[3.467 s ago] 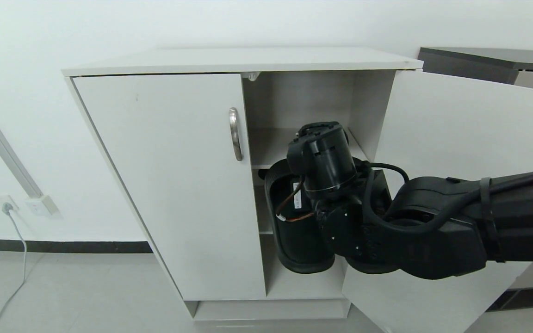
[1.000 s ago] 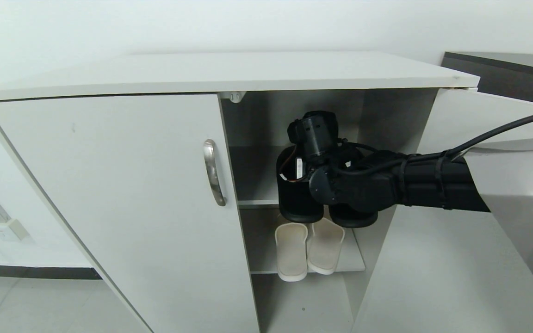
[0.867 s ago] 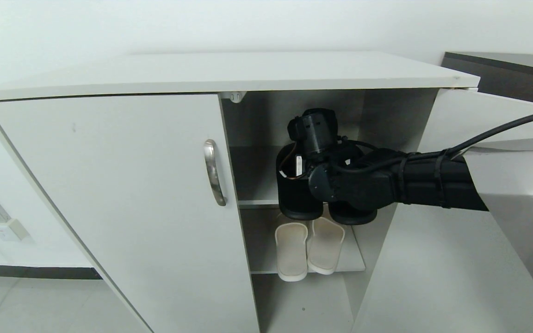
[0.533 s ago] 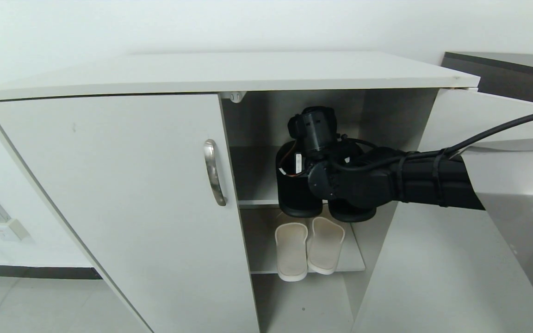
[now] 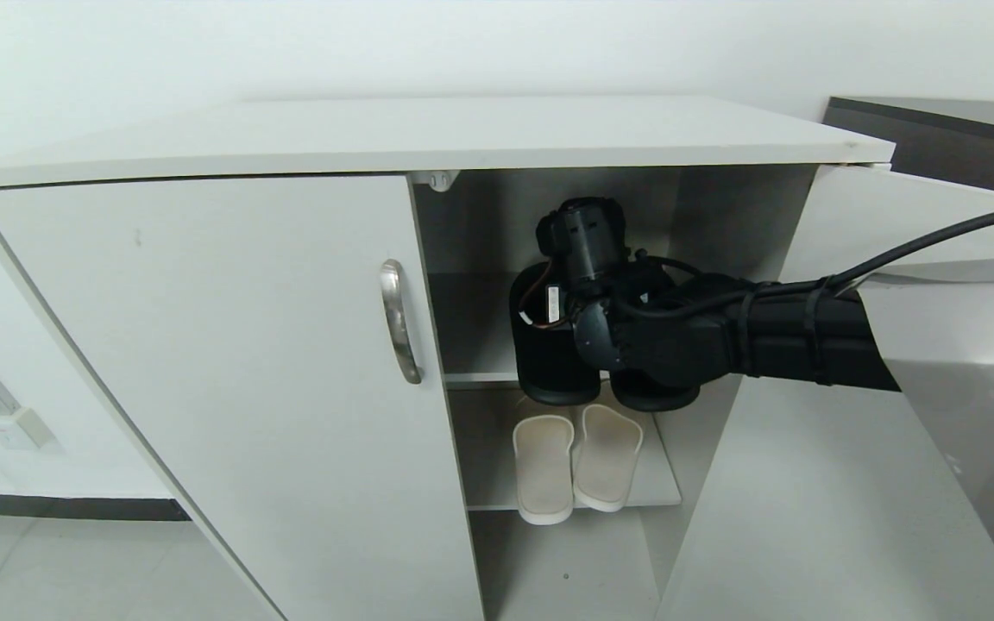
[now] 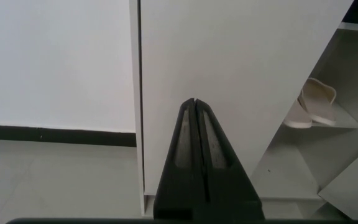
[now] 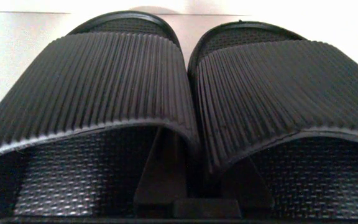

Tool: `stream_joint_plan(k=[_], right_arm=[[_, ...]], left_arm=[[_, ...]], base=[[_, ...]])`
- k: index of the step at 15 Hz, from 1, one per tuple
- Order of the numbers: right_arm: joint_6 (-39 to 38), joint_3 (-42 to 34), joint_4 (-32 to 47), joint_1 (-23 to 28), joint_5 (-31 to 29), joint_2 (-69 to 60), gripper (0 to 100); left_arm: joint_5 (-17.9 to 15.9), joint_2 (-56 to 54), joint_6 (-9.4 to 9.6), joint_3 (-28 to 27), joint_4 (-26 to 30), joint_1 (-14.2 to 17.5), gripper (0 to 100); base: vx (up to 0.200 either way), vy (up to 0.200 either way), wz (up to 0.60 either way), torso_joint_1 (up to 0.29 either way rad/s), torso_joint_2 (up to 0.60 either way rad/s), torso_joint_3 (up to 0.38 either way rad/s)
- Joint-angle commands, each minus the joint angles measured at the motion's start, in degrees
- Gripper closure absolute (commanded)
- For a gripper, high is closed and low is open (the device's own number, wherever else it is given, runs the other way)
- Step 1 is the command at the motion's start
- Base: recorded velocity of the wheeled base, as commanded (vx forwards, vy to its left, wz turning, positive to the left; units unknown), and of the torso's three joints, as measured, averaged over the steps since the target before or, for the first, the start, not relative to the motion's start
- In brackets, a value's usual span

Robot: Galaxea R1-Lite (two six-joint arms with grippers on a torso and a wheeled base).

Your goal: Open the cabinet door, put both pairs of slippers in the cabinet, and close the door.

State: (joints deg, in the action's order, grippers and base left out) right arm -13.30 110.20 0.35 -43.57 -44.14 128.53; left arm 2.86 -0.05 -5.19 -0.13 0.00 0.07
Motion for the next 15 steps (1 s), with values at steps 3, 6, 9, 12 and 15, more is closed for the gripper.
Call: stream_joint_plan(k=[3,6,9,12,15], right_arm=[[-0.06,-0.16,0.09,-0.02,0.02,-0.03,0],[-0.15,-2.27,0.09,-0.55,-0.07,-0.82,0],[-0.59,-6.23,-0.35,-1.61,-0.42,-3.46,0],[-0.85,-8.95,-0.35,-2.49,-0.51,-6.27,0],[-1.55,-12.82,-1.06,-3.1,-0.59,-8.99,0]], left_arm=[[0.04,0.05,0.01,-0.04,0.0,0.01,100],[0.04,0.05,0.01,-0.04,0.0,0.01,100],[0.04,0.05,-0.08,-0.04,0.0,0.01,100],[0.04,0.05,0.01,-0.04,0.0,0.01,100],[0.04,0.05,0.01,0.05,0.0,0.01,100]], base=[[0.0,0.0,0.0,0.0,0.0,0.0],[0.0,0.0,0.0,0.0,0.0,0.0],[0.0,0.0,0.0,0.0,0.0,0.0],[0.0,0.0,0.0,0.0,0.0,0.0],[0.0,0.0,0.0,0.0,0.0,0.0]])
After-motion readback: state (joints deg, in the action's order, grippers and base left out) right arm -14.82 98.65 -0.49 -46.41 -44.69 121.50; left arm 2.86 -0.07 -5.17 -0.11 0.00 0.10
